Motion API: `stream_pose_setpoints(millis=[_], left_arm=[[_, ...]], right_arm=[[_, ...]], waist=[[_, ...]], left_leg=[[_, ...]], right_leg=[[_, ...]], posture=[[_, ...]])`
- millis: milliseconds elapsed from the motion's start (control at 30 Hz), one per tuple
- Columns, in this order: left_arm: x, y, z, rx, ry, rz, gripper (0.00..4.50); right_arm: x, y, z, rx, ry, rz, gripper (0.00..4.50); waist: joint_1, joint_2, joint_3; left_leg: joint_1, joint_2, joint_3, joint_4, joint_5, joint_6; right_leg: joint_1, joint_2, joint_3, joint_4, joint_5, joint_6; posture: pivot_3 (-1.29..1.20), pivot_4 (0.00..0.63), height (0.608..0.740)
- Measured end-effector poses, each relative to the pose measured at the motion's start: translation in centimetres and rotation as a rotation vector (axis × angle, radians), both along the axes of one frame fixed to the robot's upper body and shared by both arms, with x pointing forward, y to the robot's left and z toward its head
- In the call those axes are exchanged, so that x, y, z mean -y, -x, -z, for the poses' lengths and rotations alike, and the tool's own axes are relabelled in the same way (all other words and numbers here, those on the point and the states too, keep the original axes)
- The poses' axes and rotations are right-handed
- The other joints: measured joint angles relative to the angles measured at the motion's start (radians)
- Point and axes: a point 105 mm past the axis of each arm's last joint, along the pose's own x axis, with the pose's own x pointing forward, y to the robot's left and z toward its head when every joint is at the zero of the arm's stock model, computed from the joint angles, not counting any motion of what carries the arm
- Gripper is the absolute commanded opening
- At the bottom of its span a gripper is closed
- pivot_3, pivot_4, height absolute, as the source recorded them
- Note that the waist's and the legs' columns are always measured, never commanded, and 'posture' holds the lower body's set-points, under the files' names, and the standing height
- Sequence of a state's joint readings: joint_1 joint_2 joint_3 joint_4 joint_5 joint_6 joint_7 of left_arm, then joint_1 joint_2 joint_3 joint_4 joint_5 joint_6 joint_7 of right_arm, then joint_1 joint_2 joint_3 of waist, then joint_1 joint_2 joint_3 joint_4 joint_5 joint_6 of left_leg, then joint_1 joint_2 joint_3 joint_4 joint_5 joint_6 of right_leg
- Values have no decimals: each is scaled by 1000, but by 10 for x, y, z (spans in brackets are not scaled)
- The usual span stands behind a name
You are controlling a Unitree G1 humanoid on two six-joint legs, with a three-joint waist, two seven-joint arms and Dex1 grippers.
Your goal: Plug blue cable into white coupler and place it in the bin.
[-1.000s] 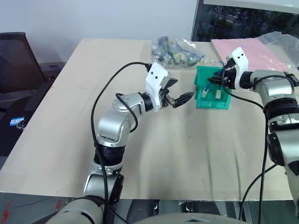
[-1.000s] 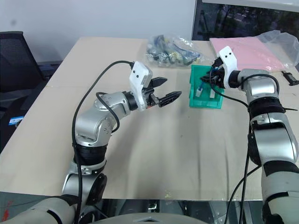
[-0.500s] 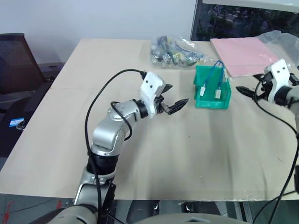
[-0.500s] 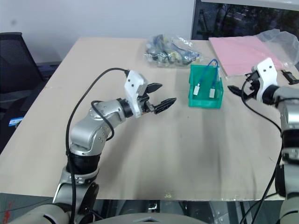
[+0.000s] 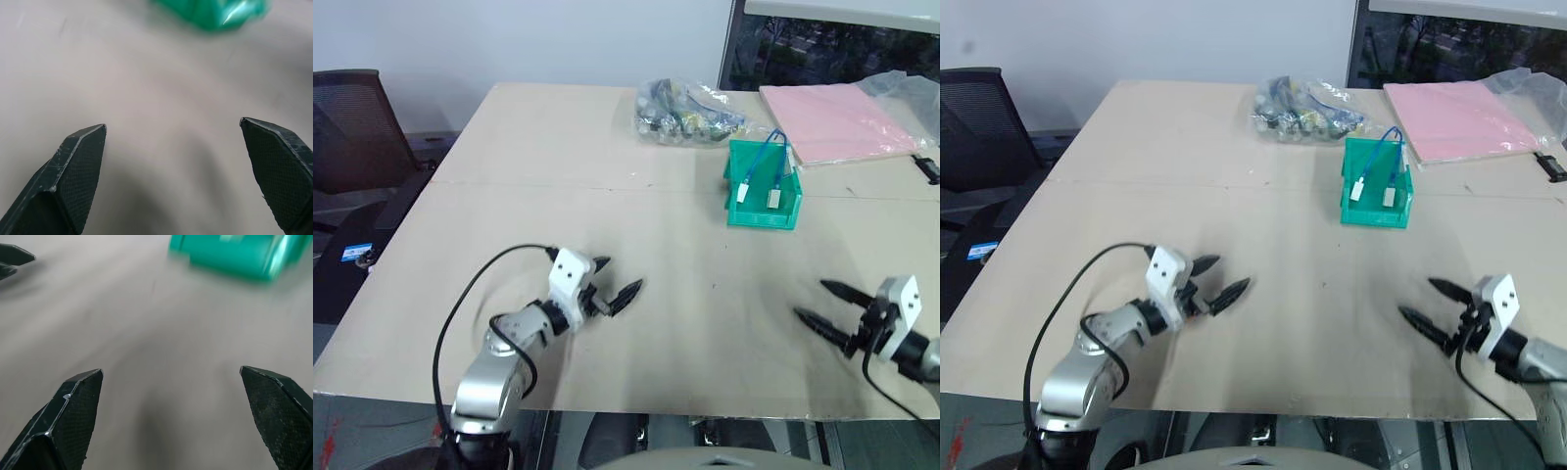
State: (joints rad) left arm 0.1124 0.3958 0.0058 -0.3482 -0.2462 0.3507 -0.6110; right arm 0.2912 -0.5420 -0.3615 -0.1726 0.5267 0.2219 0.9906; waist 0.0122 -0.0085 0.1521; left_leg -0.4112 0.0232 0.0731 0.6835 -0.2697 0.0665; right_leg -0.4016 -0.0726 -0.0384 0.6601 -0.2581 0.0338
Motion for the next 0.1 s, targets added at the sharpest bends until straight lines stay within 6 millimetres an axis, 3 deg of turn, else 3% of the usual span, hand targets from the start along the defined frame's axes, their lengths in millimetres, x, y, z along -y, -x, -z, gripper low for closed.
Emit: stream_pose_setpoints(millis=[100], left_arm=[[4, 9, 4, 4, 6, 6, 4500]], right_arm=[[1, 1, -1, 37, -5, 3, 4431]], waist=[[-1, 1, -1]], left_leg=[[2, 0, 0, 0, 0, 0]], right_leg=[[0, 0, 1, 1, 0, -3]], posture=[[0, 150, 740]])
